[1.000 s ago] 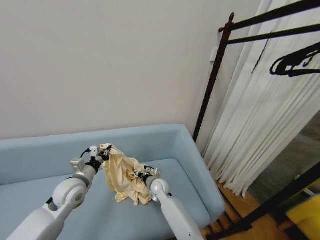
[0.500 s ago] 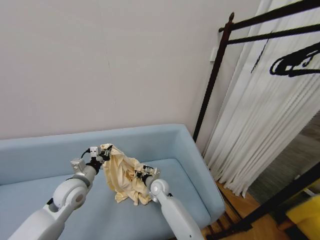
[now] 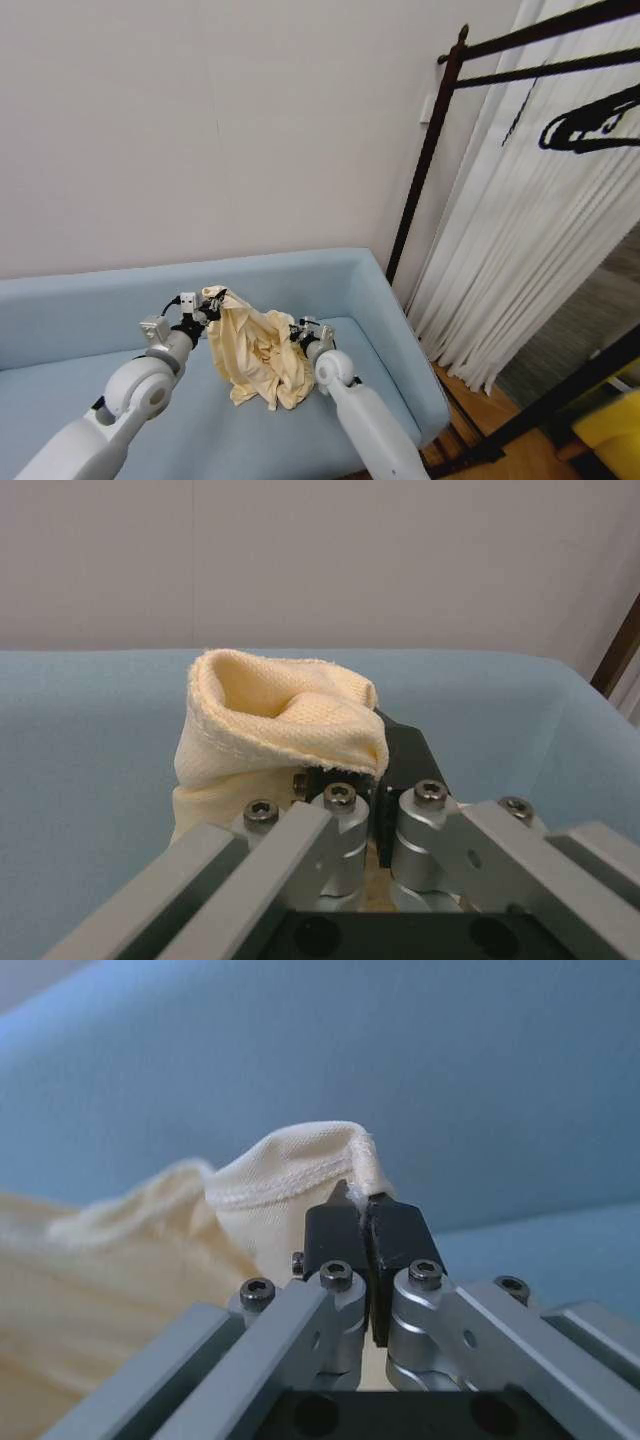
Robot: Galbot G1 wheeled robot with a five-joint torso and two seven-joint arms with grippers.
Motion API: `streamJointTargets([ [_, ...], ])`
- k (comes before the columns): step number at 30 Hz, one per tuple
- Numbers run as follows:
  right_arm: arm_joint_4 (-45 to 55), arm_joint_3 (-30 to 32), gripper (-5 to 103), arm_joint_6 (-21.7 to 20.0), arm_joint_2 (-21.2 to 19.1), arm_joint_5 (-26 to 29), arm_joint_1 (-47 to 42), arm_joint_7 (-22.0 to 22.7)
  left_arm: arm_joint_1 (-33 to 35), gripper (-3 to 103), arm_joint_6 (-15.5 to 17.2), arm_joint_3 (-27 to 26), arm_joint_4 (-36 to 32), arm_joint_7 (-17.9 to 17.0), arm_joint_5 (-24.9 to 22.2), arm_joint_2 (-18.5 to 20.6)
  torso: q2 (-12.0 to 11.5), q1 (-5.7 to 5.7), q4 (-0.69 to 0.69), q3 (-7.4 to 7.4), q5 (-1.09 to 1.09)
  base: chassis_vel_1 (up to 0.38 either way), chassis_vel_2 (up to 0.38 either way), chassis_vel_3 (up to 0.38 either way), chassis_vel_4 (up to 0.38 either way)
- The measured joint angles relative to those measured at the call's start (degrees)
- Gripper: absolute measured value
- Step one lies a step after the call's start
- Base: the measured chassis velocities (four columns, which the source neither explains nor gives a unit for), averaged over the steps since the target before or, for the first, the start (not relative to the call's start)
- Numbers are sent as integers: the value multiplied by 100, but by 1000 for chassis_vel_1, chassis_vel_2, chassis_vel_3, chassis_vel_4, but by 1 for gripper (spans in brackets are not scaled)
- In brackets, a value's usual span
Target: Pick up the clothes from the sofa and hang them on the clothes hanger.
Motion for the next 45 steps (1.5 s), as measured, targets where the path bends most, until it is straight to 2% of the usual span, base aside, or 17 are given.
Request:
streamJointTargets([
  [10, 872, 177, 1, 130, -523, -53, 506, 358, -75, 1, -111, -113, -114, 201, -340, 168, 0, 0, 1, 0, 1, 0, 0, 0, 0],
  [13, 1305, 55, 1, 45, -901, 303, 836, 623, -167, 1, -225, -172, -5, 471, -490, 272, 0, 0, 1, 0, 0, 0, 0, 0, 0],
  [14, 1305, 55, 1, 45, -901, 303, 836, 623, -167, 1, -225, -172, -5, 471, -490, 272, 0, 0, 1, 0, 0, 0, 0, 0, 0],
  [19, 1926, -95, 1, -151, -1638, 1173, 1587, 922, -363, 1, -375, -234, 221, 1049, -658, 511, 0, 0, 0, 1, 0, 0, 0, 0, 0],
  [20, 1926, -95, 1, -151, -1638, 1173, 1587, 922, -363, 1, -375, -234, 221, 1049, -658, 511, 0, 0, 0, 1, 0, 0, 0, 0, 0],
  [24, 2122, -42, 1, -309, -2115, 1702, 2246, 942, -454, 1, -380, -260, 215, 1235, -752, 646, 0, 0, 1, 0, 0, 0, 0, 0, 0],
  [30, 2223, 96, 1, -416, -2388, 2016, 2656, 881, -654, 1, -391, -267, 175, 1309, -921, 794, 0, 0, 0, 0, -1, 0, 0, 0, 0],
  [35, 2298, 161, 1, -487, -2582, 2224, 2935, 822, -1459, 1, -351, -235, 279, 1337, -1555, 1360, -1, 0, 0, 0, -1, 0, 0, 0, 0],
  [36, 2298, 161, 1, -487, -2582, 2224, 2935, 822, -1459, 1, -351, -235, 279, 1337, -1555, 1360, -1, 0, 0, 0, -1, 0, 0, 0, 0],
  [38, 2261, 218, 1, -522, -2614, 2255, 3078, 762, -2086, 1, -119, -161, 401, 1260, -1827, 1630, 0, 0, 1, 0, 1, 0, 0, 0, 0],
  [43, 2211, 257, 1, -666, -2602, 2423, 3459, 736, -3262, 1, 205, 131, 608, 1110, -2212, 1788, 0, 1, -1, 0, 0, 0, 0, 0, 0],
  [45, 2209, 243, 1, -716, -2608, 2487, 3559, 737, -3419, 1, 253, 137, 614, 1096, -2291, 1823, 0, 1, 0, 0, 1, 0, 0, 0, 0],
])
